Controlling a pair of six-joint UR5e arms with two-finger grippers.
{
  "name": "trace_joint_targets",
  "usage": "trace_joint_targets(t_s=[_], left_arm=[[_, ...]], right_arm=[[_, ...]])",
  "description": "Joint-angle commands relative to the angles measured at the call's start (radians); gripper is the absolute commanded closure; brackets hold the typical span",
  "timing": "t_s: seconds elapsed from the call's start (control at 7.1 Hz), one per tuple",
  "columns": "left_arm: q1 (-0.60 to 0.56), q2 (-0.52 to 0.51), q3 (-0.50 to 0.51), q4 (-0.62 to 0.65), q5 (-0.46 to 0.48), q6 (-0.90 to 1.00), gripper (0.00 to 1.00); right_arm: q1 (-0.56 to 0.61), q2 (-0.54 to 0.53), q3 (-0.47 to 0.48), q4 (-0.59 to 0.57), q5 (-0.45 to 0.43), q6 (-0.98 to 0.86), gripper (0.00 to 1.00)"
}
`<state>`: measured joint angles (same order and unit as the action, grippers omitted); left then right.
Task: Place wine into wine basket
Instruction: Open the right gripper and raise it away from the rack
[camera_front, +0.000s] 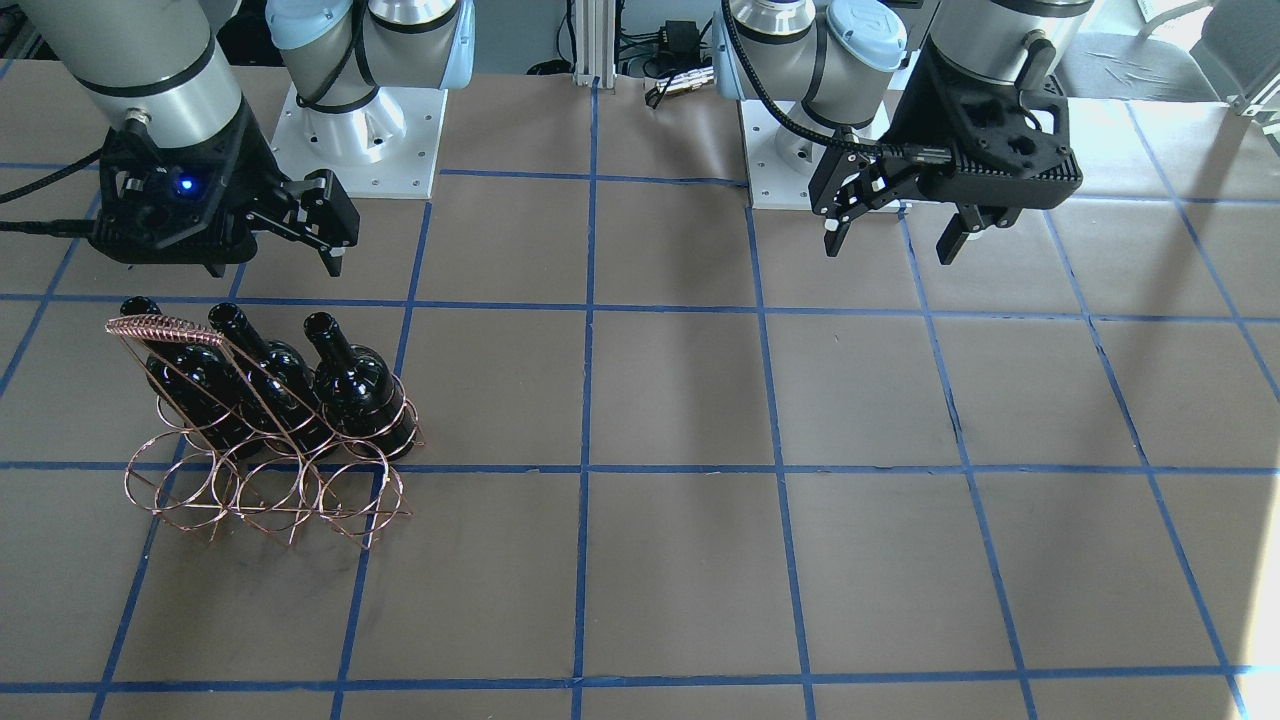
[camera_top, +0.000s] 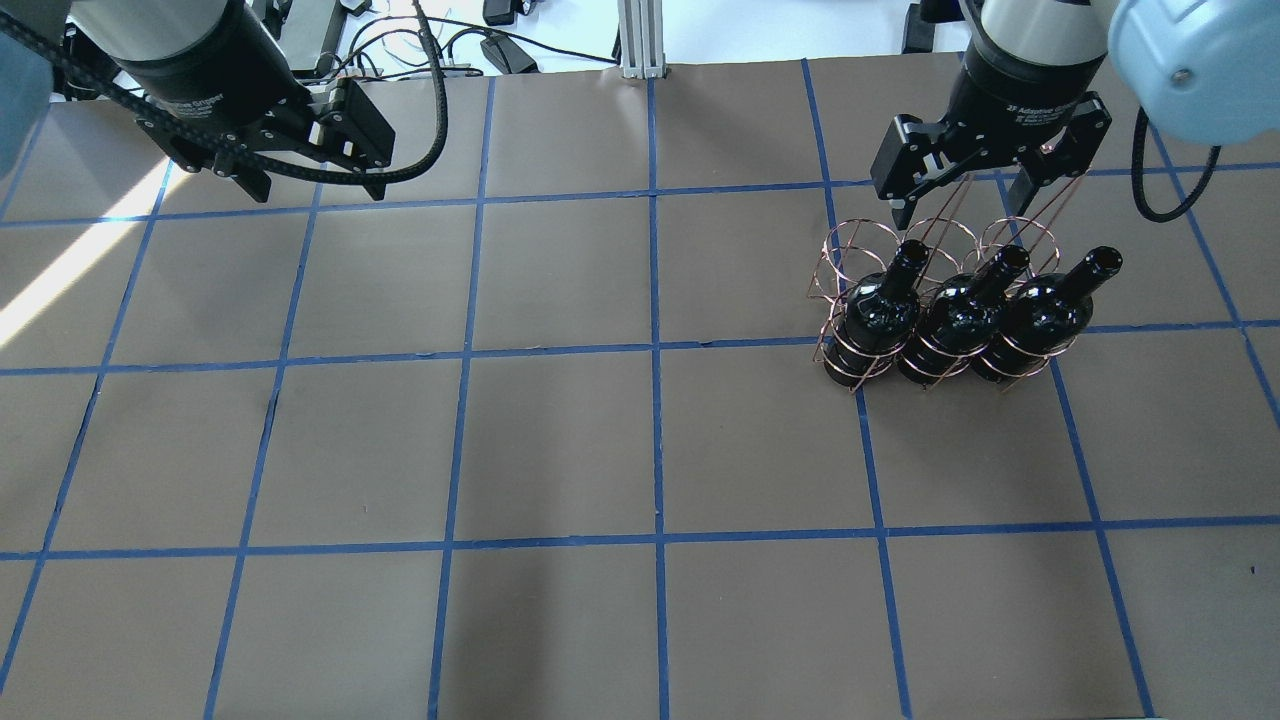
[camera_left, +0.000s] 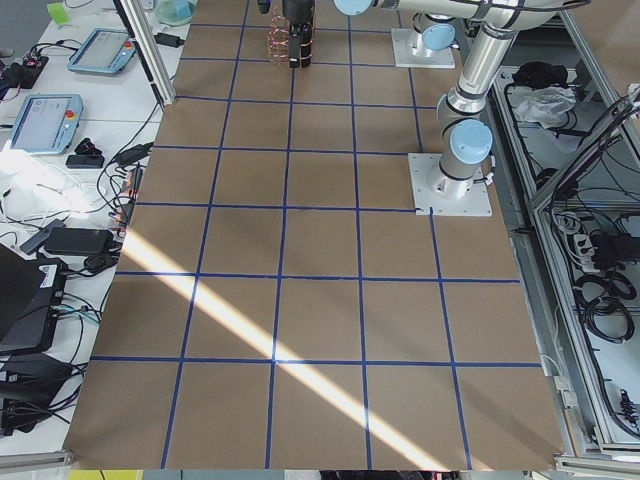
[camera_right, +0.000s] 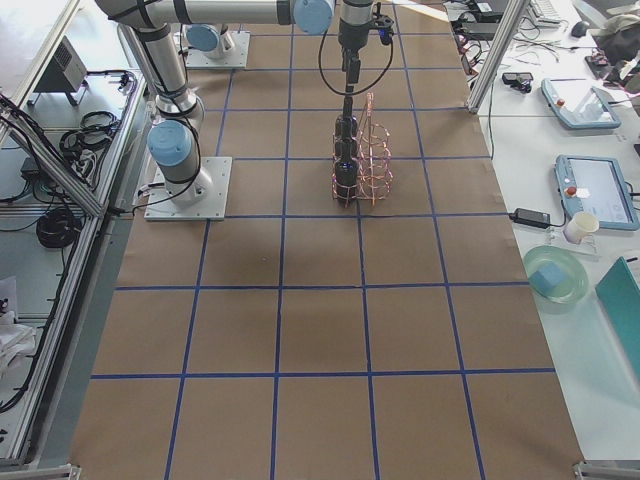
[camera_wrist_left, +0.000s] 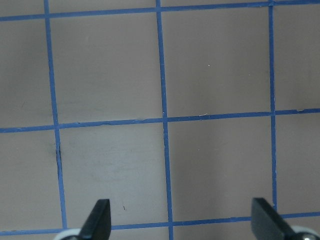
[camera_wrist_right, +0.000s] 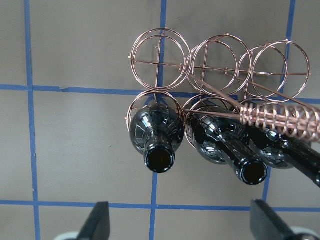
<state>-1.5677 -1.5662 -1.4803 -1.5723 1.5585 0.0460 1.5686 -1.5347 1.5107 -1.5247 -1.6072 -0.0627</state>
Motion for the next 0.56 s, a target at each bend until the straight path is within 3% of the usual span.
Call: trace_joint_targets(t_s=[0.0,0.42], left_arm=[[-0.002,-0.002,0.0,0.0,0.0,-0.002,0.0],[-0.002,-0.003,0.0,0.0,0.0,0.0,0.0]], right_arm=[[0.005,-0.021,-0.021,0.017,0.004,0.001,0.0],[0.007,-0.022,-0.015,0.017,0.007,0.001,0.0]])
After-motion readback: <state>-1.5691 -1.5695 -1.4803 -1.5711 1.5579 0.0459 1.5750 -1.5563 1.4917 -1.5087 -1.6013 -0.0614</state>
